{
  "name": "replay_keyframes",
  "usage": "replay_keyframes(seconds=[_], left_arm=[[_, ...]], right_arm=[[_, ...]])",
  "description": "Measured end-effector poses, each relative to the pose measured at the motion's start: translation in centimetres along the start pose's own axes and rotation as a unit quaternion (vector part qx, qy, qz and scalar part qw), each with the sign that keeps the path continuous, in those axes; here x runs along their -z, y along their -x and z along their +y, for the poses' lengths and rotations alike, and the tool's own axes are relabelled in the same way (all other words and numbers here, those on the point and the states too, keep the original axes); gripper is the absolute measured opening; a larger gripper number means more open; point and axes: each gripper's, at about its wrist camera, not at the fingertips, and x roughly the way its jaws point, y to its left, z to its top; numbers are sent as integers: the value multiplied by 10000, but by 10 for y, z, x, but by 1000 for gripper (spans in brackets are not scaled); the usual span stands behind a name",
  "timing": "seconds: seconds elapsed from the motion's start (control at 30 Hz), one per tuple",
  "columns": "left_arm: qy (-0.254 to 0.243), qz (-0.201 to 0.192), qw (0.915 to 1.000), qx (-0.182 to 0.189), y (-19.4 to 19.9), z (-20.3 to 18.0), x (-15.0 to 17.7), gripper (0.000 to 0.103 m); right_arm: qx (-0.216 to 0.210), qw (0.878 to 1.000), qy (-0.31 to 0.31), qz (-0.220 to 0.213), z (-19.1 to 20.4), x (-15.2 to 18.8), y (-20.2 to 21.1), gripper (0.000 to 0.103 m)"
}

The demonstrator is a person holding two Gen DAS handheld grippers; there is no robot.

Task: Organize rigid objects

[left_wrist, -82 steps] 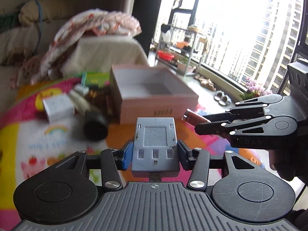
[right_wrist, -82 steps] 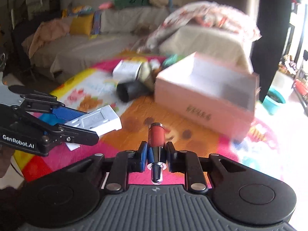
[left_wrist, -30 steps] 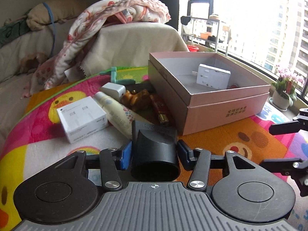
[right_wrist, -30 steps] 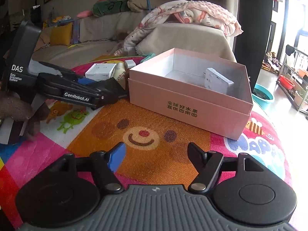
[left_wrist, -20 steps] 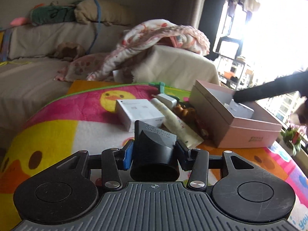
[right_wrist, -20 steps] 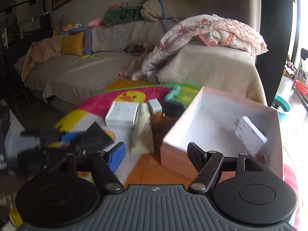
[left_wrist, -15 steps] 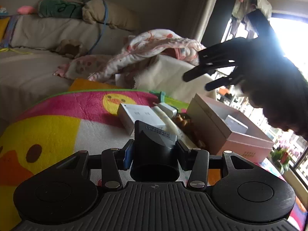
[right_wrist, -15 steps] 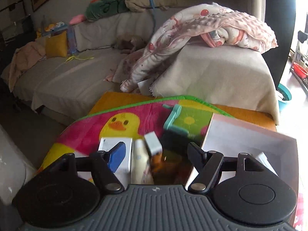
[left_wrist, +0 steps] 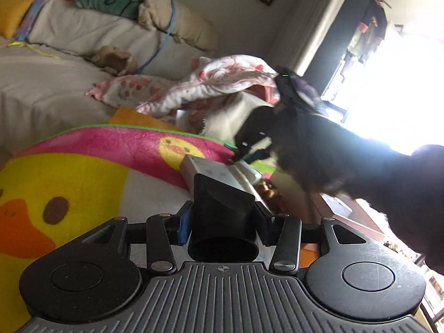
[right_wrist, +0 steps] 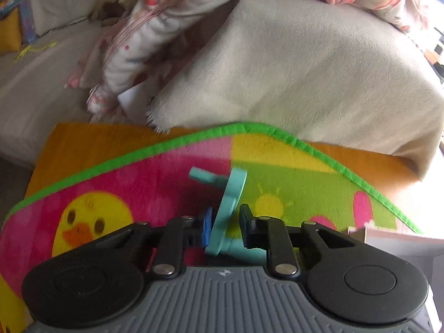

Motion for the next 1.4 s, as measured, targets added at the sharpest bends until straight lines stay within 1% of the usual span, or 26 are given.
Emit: replay_keyframes(seconds=[0.1, 0.23, 0.33, 0.43, 0.53, 0.6, 0.67, 0.73, 0.77, 0.83, 0.87, 0.9, 0.93, 0.97, 1.0, 1.1, 1.13, 1.2, 1.23, 1.3, 1.33, 1.37, 1.4], left_arm=[[68, -15, 9999, -74, 2, 2, 0, 50], [132, -64, 9995, -262, 5, 5, 0, 51], [168, -50, 9993, -326, 6, 6, 0, 51], [15, 64, 9995, -306, 4, 1, 1, 51], [-124, 262, 9994, -203, 1, -7, 4, 51], [-206, 399, 9989, -120, 0, -14, 8, 51], [-243, 504, 9984, -39, -2, -22, 13, 51], [-171, 603, 9980, 97, -5, -30, 19, 50], [-127, 654, 9976, 170, -6, -33, 22, 50], [-12, 783, 9962, 370, -9, -40, 28, 50], [57, 860, 9951, 490, -12, -45, 32, 50], [110, 927, 9939, 595, -15, -51, 34, 50], [134, 969, 9929, 674, -16, -55, 36, 50], [135, 985, 9925, 716, -16, -60, 37, 50], [105, 963, 9928, 709, -15, -65, 36, 51], [-53, 803, 9955, 503, -2, -73, 27, 51], [-118, 749, 9964, 387, 3, -74, 23, 50], [-275, 643, 9975, 117, 18, -73, 16, 50], [-332, 599, 9977, -2, 26, -72, 12, 50], [-385, 533, 9976, -228, 40, -65, 7, 50], [-389, 510, 9973, -345, 46, -61, 5, 50], [-385, 494, 9970, -459, 52, -57, 3, 50], [-370, 475, 9965, -580, 58, -52, 2, 50]], right_arm=[[-292, 9992, 197, 172, 4, 22, 13, 17], [-706, 9962, 402, 308, 13, 63, 36, 16], [-977, 9930, 554, 373, 17, 98, 56, 15], [-1235, 9892, 694, 386, 15, 136, 77, 14], [-1661, 9824, 740, 419, 6, 178, 100, 14], [-1746, 9811, 765, 341, -3, 207, 115, 14], [-1705, 9807, 948, 103, -13, 234, 132, 14], [-1501, 9812, 1187, -258, -23, 259, 147, 14], [-1399, 9810, 1264, -462, -30, 269, 154, 17], [-1281, 9781, 1375, -893, -42, 286, 170, 32], [-1156, 9760, 1428, -1168, -47, 293, 177, 50], [-985, 9733, 1486, -1449, -50, 300, 183, 65], [-822, 9700, 1540, -1689, -53, 307, 188, 68], [-720, 9676, 1593, -1824, -54, 312, 189, 69], [-711, 9670, 1632, -1824, -55, 315, 187, 69], [-845, 9689, 1674, -1612, -56, 319, 180, 69], [-767, 9688, 1746, -1583, -55, 322, 177, 69], [-503, 9647, 1920, -1732, -54, 328, 174, 71], [-277, 9619, 1973, -1870, -55, 329, 172, 71], [330, 9562, 2009, -2103, -55, 331, 168, 70], [473, 9547, 1958, -2189, -57, 332, 169, 70], [323, 9558, 1869, -2248, -61, 331, 172, 70], [-59, 9579, 1779, -2253, -65, 331, 179, 70]])
